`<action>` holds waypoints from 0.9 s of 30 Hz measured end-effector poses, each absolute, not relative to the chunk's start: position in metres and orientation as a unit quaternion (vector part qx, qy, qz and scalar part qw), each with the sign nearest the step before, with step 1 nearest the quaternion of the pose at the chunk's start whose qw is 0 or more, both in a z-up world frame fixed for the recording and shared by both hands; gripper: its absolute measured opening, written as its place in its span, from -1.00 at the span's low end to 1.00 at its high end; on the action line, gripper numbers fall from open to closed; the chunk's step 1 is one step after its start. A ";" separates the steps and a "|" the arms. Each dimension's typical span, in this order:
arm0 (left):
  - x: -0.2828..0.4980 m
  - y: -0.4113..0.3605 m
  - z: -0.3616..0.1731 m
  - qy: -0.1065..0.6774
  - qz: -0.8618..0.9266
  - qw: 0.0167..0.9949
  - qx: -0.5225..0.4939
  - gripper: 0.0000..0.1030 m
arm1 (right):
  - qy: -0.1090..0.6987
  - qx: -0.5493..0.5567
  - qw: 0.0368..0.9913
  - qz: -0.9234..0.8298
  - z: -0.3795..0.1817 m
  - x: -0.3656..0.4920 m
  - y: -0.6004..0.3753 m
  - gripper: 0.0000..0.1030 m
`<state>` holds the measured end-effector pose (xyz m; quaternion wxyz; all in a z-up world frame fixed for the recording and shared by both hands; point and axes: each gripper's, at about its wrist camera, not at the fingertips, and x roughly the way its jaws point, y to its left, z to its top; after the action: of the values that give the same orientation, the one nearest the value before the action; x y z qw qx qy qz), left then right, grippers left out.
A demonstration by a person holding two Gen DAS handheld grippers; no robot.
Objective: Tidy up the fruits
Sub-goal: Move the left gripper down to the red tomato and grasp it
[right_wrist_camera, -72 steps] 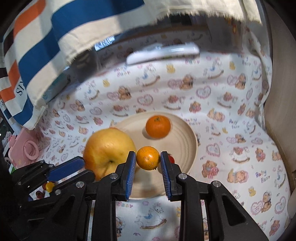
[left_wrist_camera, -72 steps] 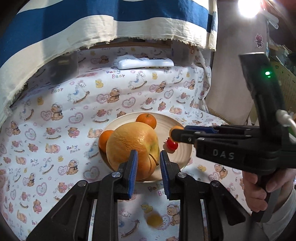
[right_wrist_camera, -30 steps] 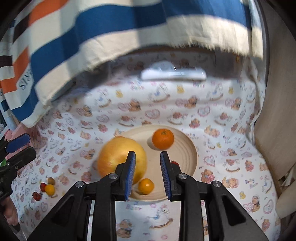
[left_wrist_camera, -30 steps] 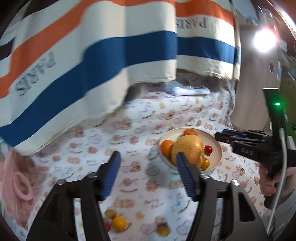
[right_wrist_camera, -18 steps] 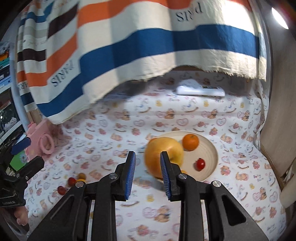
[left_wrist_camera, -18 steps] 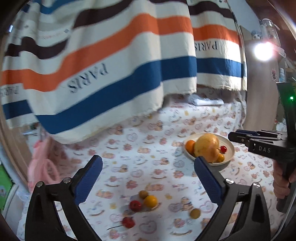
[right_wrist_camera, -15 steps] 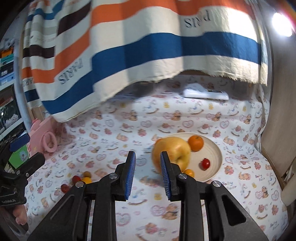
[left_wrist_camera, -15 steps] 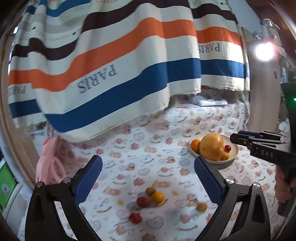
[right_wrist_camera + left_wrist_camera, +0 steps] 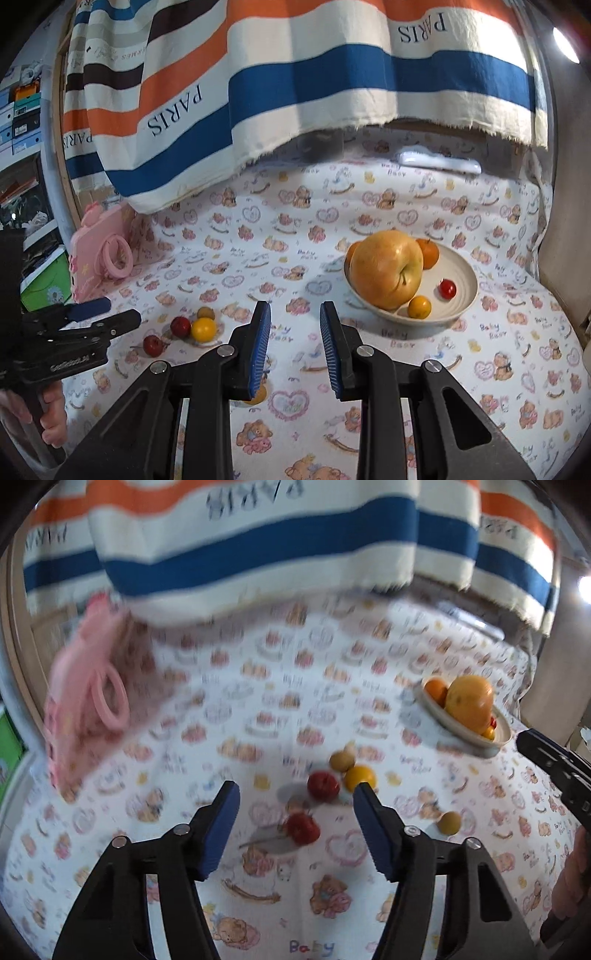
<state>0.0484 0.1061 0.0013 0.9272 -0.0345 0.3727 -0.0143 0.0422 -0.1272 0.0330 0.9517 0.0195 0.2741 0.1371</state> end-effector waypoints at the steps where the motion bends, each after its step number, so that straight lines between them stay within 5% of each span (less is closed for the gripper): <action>1: 0.051 0.108 -0.004 0.382 -0.012 0.923 -0.038 0.11 | 0.277 0.021 0.951 0.138 0.031 0.043 -0.127 -0.44; 8: 0.062 0.110 -0.035 0.416 -0.022 0.908 -0.041 0.00 | 0.288 0.028 0.948 0.134 0.024 0.046 -0.127 -0.31; 16: 0.064 0.095 -0.040 0.416 -0.037 0.908 -0.008 -0.52 | 0.293 0.025 0.947 0.128 0.020 0.048 -0.131 -0.27; 27: 0.051 0.094 -0.023 0.387 -0.034 0.921 0.003 -0.53 | 0.320 0.023 0.936 0.148 0.011 0.052 -0.123 -0.27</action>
<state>0.0512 0.0936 -0.0227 0.9214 0.0031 0.3871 -0.0344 0.0521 -0.1232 0.0112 0.9356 0.0231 0.3199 0.1477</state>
